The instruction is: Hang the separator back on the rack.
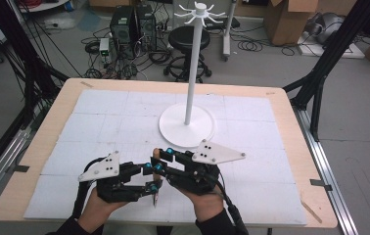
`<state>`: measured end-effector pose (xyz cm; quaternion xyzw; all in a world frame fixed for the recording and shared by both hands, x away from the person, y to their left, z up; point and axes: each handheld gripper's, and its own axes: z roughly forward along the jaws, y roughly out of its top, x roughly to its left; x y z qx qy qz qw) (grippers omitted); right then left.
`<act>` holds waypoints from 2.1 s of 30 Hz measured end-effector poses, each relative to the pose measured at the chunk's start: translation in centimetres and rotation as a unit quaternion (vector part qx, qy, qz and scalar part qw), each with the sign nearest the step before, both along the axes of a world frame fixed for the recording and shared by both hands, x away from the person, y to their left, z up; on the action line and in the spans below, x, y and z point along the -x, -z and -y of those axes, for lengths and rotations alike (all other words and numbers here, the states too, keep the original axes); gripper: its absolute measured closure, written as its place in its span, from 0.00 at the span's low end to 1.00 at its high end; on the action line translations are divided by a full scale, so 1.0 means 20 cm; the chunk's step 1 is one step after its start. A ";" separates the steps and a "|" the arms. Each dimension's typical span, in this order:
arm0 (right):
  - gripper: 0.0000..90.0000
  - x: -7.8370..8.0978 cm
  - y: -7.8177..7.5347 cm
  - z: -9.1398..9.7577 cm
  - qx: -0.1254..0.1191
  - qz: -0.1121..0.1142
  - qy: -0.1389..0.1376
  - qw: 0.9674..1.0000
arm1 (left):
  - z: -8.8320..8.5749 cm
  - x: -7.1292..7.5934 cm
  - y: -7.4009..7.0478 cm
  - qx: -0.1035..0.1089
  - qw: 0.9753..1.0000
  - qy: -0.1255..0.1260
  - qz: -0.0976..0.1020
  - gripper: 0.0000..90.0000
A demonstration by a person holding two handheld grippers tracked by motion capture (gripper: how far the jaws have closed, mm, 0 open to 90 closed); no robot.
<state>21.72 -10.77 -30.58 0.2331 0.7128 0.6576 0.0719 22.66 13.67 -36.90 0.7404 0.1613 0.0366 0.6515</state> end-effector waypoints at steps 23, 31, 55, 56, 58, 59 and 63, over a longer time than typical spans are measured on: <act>0.27 -0.15 0.09 0.13 -0.059 -0.021 -0.106 0.992 | -0.01 -0.01 -0.03 0.011 0.996 0.081 -0.023 0.77; 0.31 -0.15 0.09 0.13 -0.058 -0.006 -0.179 0.982 | -0.01 -0.01 -0.04 0.032 0.991 0.131 -0.027 0.77; 0.79 -0.14 0.10 0.06 -0.057 0.018 -0.278 0.959 | 0.00 0.00 -0.03 0.038 0.987 0.155 -0.018 0.76; 0.79 -0.13 0.10 0.06 -0.059 0.021 -0.267 0.962 | 0.00 0.00 -0.03 0.044 0.988 0.145 -0.021 0.70; 0.79 -0.13 0.09 0.06 -0.057 0.015 -0.250 0.966 | -0.01 -0.02 -0.03 0.047 0.991 0.120 -0.037 0.53; 0.79 -0.12 0.09 0.06 -0.055 0.013 -0.235 0.970 | -0.02 -0.02 -0.02 0.048 0.992 0.112 -0.034 0.49; 0.79 -0.11 0.09 0.06 -0.051 0.007 -0.174 0.983 | -0.04 -0.04 -0.01 0.049 0.995 0.085 -0.035 0.43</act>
